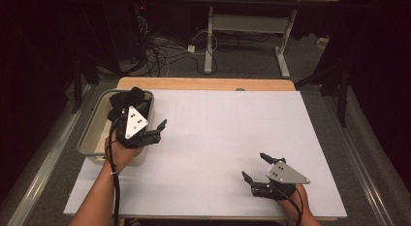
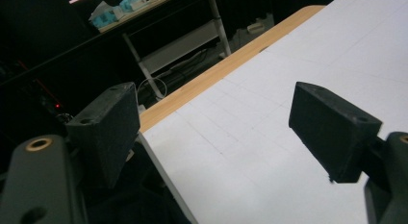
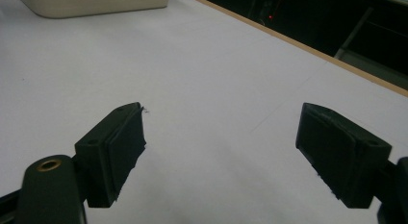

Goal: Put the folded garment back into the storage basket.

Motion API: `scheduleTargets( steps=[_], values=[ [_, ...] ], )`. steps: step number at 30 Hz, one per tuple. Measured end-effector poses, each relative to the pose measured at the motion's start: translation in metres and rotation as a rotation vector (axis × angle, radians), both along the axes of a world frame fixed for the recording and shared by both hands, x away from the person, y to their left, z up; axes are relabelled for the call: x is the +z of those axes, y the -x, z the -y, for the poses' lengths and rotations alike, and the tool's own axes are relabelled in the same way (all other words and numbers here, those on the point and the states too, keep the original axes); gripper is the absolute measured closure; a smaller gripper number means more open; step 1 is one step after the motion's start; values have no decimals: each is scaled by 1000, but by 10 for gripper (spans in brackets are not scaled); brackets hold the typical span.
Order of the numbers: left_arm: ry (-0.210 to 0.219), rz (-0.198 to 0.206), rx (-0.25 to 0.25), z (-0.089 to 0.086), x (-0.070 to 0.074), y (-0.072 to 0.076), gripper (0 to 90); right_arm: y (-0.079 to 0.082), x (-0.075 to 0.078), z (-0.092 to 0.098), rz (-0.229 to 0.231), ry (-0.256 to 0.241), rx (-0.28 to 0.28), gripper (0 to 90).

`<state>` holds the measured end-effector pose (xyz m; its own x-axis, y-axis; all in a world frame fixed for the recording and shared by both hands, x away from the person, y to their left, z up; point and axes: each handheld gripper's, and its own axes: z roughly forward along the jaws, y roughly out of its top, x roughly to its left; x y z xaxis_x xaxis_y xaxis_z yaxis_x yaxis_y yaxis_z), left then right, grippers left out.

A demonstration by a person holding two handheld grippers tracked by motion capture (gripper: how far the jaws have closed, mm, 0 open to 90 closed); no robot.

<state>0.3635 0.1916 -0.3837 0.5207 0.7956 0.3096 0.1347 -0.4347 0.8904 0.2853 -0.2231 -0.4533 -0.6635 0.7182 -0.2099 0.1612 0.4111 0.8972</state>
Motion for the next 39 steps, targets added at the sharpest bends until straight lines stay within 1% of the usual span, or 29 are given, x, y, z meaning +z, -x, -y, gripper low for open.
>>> scheduleTargets(
  steps=[1,2,3,4,12,16,19,23,25,27,33,36,37,39],
  values=[
    [-3,9,-8,1,0,0,177,0,0,0,0,0,1,175],
    [-2,1,-7,2,0,1,177,0,0,0,0,0,1,176],
    [-6,2,-8,2,0,1,177,0,0,0,1,1,1,176],
    [-10,12,-12,3,1,1,177,1,0,0,1,2,1,176],
    [-18,22,-28,8,2,4,177,1,1,-1,5,3,0,177],
    [-22,21,-38,11,2,6,177,2,1,-1,6,6,2,176],
    [-38,21,-39,14,2,6,177,2,1,-1,12,6,-3,179],
    [-36,25,-51,17,3,9,177,2,1,-1,13,4,-6,180],
    [-26,17,-53,18,3,10,177,2,1,-1,12,5,-4,180],
    [-37,20,-61,21,3,11,177,2,1,-1,14,5,-4,180],
    [-46,20,-75,26,1,14,176,3,2,-1,18,12,-4,180],
    [-46,24,-76,29,1,15,176,3,2,-2,22,16,-1,180],
    [-50,28,-69,30,1,16,176,3,2,-2,23,18,0,180],
    [-50,33,-65,32,1,17,177,4,2,-3,31,31,3,186]
  ],
)
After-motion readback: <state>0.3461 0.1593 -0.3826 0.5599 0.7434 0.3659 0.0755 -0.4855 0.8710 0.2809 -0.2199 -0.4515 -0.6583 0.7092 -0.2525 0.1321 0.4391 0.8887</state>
